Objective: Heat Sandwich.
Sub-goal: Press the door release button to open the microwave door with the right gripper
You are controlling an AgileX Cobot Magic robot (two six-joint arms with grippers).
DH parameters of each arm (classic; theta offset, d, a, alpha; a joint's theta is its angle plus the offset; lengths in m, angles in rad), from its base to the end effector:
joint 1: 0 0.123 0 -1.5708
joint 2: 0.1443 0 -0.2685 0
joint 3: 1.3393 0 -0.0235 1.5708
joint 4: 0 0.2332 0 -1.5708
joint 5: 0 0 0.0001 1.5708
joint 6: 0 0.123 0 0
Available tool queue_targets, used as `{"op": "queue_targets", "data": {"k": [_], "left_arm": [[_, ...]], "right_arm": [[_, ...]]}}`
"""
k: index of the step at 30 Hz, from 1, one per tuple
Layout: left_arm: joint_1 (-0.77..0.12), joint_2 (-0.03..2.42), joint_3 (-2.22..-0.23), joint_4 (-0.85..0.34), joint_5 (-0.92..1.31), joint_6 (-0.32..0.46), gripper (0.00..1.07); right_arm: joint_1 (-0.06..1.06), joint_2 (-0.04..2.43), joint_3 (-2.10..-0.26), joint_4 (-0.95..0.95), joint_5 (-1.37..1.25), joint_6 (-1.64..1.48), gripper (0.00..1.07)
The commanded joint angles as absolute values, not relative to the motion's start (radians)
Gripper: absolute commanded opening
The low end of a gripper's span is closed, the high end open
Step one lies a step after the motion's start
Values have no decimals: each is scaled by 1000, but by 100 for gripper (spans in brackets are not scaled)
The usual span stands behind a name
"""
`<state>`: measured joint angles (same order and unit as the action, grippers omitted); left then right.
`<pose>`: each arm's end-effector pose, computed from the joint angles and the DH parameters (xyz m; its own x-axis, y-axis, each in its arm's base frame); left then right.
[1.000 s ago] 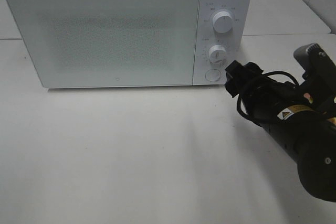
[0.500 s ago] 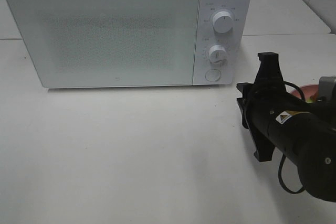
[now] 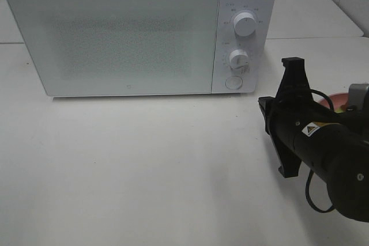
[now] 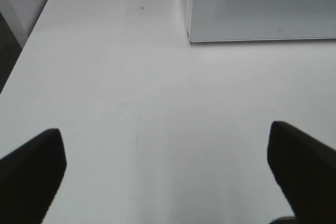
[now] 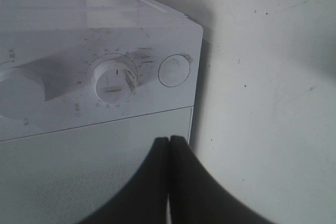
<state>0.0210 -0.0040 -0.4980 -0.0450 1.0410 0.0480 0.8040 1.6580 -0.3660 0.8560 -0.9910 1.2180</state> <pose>0.0256 -0.0042 0.2560 -0.4356 0.0161 -0.9000 0.0249 0.9997 0.0058 0.2322 0.1291 0.1361 -0.0954 0.9936 -0.0607 0.3090 0.0875 0.9470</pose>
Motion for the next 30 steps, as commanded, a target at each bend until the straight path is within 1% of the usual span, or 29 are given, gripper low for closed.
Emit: {"op": "queue_targets", "data": {"k": [1, 5, 6, 8, 11, 15, 28, 30], "left_arm": [[23, -29, -496, -50, 1038, 42, 101], [23, -29, -496, -50, 1038, 42, 101], [23, -29, -496, -50, 1038, 42, 101], [23, -29, -496, -50, 1038, 42, 101], [23, -29, -496, -50, 1038, 42, 101], [23, -29, -496, -50, 1038, 42, 101], [23, -29, -496, -50, 1038, 42, 101], [23, -29, -496, -50, 1038, 42, 101]], "right_arm": [[809, 1657, -375, 844, -974, 1196, 2], [777, 1657, -375, 838, -933, 1194, 0], [752, 1657, -375, 811, -931, 1192, 0], [738, 1657, -379, 794, -930, 1192, 0], [690, 1661, -415, 730, -891, 1186, 0], [657, 1699, -463, 681, -879, 1193, 0], [638, 1890, -597, 666, -883, 1237, 0], [616, 1926, -632, 632, -878, 1239, 0]]}}
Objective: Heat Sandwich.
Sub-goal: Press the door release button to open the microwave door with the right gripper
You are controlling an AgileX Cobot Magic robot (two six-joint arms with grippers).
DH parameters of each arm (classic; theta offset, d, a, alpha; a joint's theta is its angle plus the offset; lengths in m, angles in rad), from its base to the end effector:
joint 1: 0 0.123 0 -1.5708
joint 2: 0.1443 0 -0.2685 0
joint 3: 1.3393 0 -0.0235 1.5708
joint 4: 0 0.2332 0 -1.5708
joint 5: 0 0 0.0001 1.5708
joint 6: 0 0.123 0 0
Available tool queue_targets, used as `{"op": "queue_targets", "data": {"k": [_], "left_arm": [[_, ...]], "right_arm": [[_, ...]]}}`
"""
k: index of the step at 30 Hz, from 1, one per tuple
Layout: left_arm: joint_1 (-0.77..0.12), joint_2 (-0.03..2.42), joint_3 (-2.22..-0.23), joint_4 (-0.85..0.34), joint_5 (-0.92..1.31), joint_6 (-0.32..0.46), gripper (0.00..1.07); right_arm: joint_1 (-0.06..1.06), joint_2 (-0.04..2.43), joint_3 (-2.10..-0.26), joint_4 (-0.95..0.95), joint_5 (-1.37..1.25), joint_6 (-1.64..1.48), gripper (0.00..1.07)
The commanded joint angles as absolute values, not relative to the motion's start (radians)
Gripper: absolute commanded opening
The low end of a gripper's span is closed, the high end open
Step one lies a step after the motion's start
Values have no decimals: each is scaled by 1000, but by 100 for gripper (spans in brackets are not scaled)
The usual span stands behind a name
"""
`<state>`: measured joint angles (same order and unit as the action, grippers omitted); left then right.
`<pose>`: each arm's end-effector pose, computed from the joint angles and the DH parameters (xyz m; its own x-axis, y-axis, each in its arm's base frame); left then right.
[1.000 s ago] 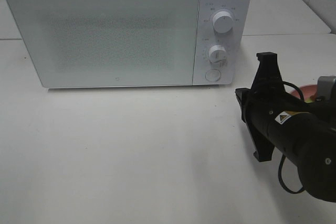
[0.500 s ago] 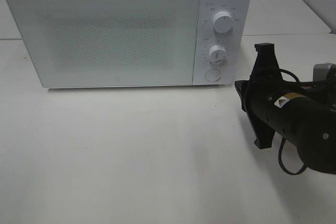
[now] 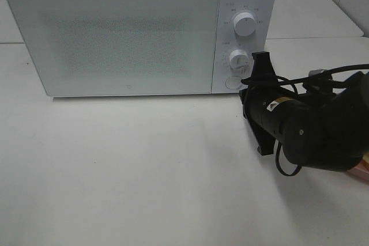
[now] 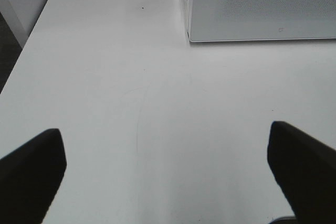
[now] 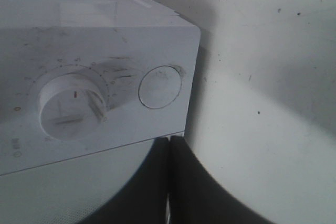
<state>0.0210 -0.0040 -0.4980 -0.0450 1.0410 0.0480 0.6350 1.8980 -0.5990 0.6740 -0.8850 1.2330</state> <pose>0.0256 -0.0042 0.2560 -0.4356 0.0161 -0.9000 0.0249 0.9997 0.0058 0.2952 0.1437 0.1052 -0.1222 0.9883 -0.0909 0.3689 0.1302 0.9203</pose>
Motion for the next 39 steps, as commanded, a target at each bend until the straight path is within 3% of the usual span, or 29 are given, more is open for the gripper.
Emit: {"op": "queue_targets", "data": {"k": [1, 26, 39], "left_arm": [[23, -29, -496, -50, 1038, 42, 101], [23, -29, -496, -50, 1038, 42, 101], [23, -29, -496, -50, 1038, 42, 101]], "right_arm": [[616, 1926, -632, 632, -878, 1239, 0], [500, 2094, -854, 511, -799, 1275, 0], [486, 2110, -867, 516, -929, 1282, 0]]}}
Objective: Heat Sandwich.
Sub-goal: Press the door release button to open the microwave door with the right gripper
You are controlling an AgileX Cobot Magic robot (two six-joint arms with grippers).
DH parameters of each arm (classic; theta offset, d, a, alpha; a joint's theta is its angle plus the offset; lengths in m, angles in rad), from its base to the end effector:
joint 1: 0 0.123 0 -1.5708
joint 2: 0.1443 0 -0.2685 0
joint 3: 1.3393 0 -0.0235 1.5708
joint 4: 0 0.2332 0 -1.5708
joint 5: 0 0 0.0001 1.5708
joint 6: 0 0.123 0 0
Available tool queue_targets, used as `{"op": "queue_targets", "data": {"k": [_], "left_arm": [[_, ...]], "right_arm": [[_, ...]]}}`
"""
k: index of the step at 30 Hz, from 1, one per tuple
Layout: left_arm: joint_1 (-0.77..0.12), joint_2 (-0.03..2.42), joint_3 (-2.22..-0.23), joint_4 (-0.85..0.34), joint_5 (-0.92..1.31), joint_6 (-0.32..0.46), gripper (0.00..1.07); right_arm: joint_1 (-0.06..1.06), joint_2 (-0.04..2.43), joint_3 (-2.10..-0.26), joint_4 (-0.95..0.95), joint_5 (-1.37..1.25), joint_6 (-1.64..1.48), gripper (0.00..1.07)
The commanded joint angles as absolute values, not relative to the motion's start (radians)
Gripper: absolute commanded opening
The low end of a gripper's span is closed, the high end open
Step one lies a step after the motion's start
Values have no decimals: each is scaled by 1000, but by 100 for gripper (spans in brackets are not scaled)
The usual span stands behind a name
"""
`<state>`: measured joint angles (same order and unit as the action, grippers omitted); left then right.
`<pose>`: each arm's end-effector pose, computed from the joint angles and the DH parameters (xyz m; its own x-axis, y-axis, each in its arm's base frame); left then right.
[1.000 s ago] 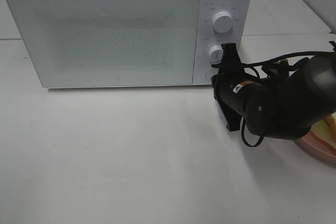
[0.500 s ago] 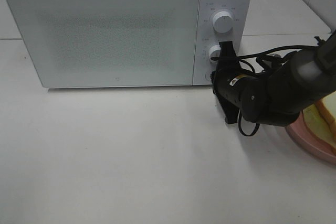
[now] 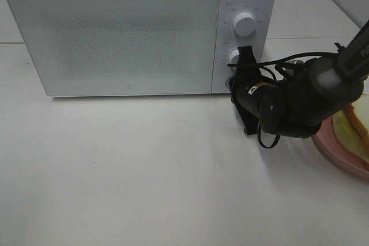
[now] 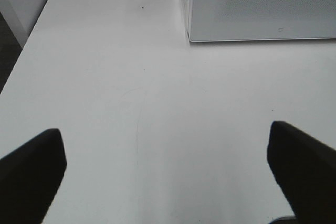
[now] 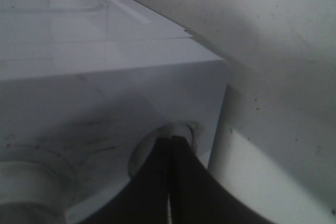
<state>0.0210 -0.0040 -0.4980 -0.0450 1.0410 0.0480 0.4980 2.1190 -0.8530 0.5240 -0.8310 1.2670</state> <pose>0.0256 -0.0042 0.2560 -0.4356 0.0161 -0.9000 0.0249 0.9997 0.0058 0.3613 0.1448 0.0764 -0.1228 0.9885 -0.0885 0.3672 0.1281 0.9213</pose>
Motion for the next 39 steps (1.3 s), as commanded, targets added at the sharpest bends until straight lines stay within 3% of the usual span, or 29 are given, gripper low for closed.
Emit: {"op": "queue_targets", "data": {"k": [1, 20, 39], "left_arm": [[23, -29, -496, -50, 1038, 42, 101], [23, -29, -496, -50, 1038, 42, 101], [23, -29, -496, -50, 1038, 42, 101]], "right_arm": [[486, 2110, -867, 510, -946, 1291, 0], [477, 2135, -957, 511, -1157, 1298, 0], [477, 2165, -1015, 557, -1134, 1256, 1]]}}
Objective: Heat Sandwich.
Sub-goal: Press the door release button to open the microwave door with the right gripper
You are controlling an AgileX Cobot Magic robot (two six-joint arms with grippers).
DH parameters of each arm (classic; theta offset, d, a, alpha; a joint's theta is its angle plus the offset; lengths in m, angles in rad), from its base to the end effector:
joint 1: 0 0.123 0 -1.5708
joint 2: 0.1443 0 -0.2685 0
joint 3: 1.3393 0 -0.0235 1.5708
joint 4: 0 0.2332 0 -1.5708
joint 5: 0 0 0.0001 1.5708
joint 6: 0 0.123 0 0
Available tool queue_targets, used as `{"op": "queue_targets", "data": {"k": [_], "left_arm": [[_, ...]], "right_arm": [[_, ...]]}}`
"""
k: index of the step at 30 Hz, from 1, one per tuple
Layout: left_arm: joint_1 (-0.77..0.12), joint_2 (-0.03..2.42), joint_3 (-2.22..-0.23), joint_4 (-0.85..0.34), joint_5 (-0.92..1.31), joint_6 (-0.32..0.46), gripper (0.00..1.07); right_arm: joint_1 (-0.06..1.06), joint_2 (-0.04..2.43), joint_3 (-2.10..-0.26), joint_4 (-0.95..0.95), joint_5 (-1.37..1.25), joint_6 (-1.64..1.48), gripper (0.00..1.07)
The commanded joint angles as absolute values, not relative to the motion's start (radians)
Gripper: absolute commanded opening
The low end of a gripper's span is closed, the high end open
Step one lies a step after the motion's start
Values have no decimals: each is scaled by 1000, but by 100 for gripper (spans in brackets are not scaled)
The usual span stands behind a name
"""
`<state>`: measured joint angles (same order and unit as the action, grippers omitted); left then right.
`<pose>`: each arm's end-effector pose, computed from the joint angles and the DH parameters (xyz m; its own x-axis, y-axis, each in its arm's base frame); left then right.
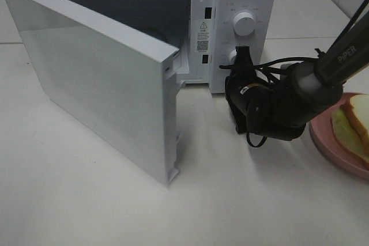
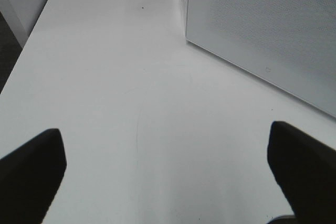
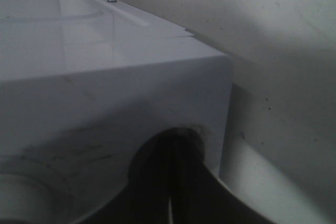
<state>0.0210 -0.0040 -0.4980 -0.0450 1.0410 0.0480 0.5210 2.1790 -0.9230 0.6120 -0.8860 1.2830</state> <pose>0.0256 -0.0042 0.2560 -0.4356 0.0161 -0.9000 0.0249 0.9997 0.0058 0.3729 0.1509 0.0724 -0.0450 0.9980 -0.0443 0.3322 0.0567 0.9415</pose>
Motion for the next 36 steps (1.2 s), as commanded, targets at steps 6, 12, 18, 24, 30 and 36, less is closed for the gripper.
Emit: {"op": "queue_targets", "data": {"k": [6, 12, 18, 24, 30, 36], "left_arm": [[23, -29, -496, -50, 1038, 42, 101], [23, -29, -496, -50, 1038, 42, 101], [23, -29, -496, -50, 1038, 42, 101], [23, -29, -496, -50, 1038, 42, 101], [23, -29, -496, -50, 1038, 42, 101], [23, -29, -496, -50, 1038, 42, 101]], "right_arm": [[479, 2152, -1012, 557, -1097, 1256, 0], [480, 2130, -999, 559, -1055, 1248, 0], [480, 2103, -990, 532, -951, 1250, 0], [499, 2051, -914, 552, -910, 1250, 1], [557, 2024, -819, 568, -906, 1301, 1], [562, 1970, -743, 554, -864, 1324, 1]]}}
